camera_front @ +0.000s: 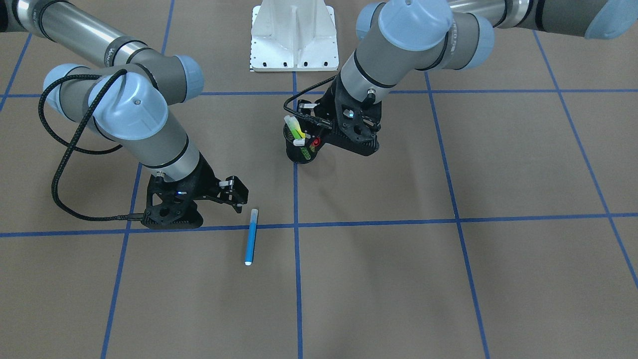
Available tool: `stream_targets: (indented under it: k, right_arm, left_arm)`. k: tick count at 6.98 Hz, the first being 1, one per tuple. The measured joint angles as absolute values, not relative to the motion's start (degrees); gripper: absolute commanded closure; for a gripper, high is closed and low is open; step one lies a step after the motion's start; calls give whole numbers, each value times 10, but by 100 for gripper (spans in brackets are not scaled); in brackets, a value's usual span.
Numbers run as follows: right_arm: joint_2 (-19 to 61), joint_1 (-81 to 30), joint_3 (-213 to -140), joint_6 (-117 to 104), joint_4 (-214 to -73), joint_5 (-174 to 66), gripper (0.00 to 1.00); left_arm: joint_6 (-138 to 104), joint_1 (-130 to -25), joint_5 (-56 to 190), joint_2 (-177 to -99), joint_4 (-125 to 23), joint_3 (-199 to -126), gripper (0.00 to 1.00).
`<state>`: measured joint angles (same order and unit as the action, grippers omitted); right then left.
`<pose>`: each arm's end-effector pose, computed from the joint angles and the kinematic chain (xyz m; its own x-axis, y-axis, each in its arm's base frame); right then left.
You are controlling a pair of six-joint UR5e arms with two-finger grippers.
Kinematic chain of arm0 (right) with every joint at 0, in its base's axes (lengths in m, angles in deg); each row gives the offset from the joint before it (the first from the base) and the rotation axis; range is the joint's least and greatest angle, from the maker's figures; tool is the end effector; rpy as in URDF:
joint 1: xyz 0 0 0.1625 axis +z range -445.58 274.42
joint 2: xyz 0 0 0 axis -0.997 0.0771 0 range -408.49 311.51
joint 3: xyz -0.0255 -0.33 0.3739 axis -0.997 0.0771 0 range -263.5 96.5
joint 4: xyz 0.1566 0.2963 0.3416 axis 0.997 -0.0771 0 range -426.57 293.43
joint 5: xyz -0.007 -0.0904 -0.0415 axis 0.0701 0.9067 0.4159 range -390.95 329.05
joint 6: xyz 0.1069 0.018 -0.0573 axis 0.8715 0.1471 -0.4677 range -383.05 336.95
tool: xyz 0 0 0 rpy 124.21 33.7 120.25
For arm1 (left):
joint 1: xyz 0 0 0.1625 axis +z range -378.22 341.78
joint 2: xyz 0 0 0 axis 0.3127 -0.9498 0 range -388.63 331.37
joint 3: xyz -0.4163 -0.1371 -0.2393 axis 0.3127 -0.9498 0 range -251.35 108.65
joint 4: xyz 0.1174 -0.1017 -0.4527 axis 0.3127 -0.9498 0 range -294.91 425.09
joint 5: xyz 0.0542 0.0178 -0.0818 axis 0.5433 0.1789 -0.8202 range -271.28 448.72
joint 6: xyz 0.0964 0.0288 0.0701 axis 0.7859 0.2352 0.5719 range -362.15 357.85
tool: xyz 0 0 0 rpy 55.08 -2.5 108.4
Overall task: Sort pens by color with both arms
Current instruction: 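Lift the red-capped white marker out of the cup with the left gripper, then carry the red-capped marker away while the right gripper moves toward the blue marker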
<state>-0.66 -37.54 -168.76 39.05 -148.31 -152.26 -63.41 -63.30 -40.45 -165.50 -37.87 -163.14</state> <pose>-0.5132 -0.6747 0.2550 0.5938 0.0624 0.8022 -0.1232 0.9923 0.0140 0.5247 -0.6054 0.1163 0.3697 0.1573 -0.9157 -0.0242 0.9869 0.1598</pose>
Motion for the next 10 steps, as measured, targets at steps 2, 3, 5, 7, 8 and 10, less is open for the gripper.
stream_targets:
  k: [2,3,5,7,8,10]
  right_arm:
    - [-4,-394,-1700,446,-1448,-1512,1]
    - [-3,-405,-1706,476,-1425,-1499,1]
    - [5,-415,-1736,508,-1419,-1501,1]
    - [29,-421,-1779,531,-1426,-1511,1]
    - [42,-429,-1805,556,-1428,-1494,1]
    - [50,-455,-1838,612,-1435,-1462,1]
  left_arm:
    - [-632,-653,-401,-1701,-429,-1525,83]
    - [-632,-661,-400,-1726,-450,-1474,83]
    - [-631,-673,-399,-1769,-477,-1389,84]
    - [-631,-675,-394,-1789,-502,-1332,85]
    - [-631,-675,-392,-1802,-504,-1312,85]
    - [-632,-673,-391,-1831,-501,-1277,85]
